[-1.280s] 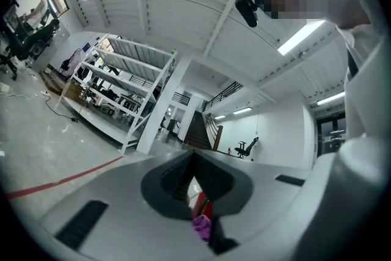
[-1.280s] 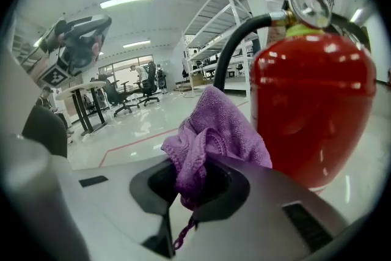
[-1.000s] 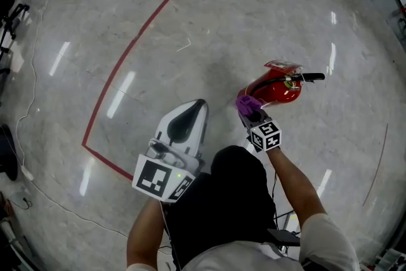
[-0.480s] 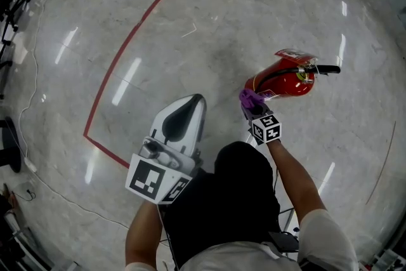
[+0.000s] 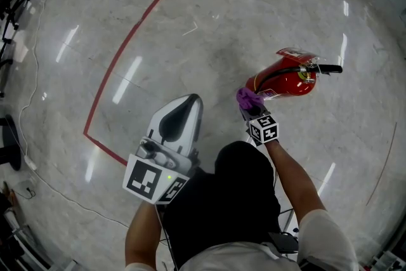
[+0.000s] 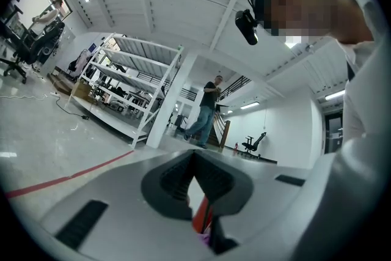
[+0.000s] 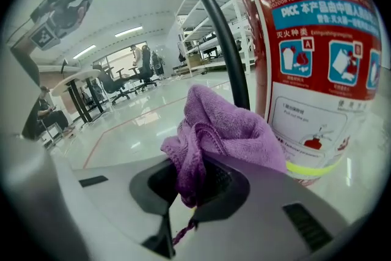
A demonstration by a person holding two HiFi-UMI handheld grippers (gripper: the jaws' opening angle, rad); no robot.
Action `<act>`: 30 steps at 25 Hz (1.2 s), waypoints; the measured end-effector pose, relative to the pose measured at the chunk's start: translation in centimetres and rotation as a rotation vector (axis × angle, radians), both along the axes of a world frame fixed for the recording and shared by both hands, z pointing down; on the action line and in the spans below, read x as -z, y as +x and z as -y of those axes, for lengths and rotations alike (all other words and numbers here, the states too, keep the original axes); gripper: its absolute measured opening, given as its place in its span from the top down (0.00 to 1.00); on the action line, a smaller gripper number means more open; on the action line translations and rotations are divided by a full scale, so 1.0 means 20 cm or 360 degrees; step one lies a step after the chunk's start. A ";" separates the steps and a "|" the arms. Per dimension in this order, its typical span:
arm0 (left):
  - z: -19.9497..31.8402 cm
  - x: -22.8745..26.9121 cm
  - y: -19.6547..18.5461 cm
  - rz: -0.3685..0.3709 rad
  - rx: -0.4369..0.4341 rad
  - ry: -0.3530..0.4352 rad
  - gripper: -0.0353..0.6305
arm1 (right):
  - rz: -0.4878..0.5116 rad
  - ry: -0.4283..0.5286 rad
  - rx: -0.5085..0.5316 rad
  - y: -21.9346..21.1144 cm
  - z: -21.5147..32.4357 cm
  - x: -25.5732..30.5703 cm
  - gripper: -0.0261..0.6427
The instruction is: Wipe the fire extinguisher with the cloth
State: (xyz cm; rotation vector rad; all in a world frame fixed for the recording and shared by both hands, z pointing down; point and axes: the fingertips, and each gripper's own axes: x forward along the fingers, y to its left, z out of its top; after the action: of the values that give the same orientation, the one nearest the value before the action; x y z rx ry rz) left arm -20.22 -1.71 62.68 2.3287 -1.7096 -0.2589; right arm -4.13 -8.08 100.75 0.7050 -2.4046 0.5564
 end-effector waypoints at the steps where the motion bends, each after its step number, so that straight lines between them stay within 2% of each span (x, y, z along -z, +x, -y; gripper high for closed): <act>1: 0.00 0.00 0.00 0.0001 0.0002 -0.0001 0.94 | -0.0002 -0.0012 0.0000 0.00 -0.01 -0.01 0.89; 13: 0.03 0.00 0.04 0.0001 0.0005 0.0014 0.94 | 0.0087 -0.0065 0.0099 0.01 -0.18 0.05 0.89; 21: 0.08 0.02 0.09 -0.0021 0.0000 -0.0007 0.94 | 0.0175 -0.0076 0.0151 0.08 -0.21 0.25 0.89; 30: 0.10 0.24 0.17 -0.0080 0.0043 -0.0112 0.94 | 0.0251 -0.0145 0.0194 0.12 -0.29 0.67 0.89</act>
State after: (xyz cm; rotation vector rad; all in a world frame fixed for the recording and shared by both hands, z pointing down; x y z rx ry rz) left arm -16.88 -3.64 57.95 2.2319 -1.6992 -0.2553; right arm -1.75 -2.37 87.30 0.4877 -2.5287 0.6884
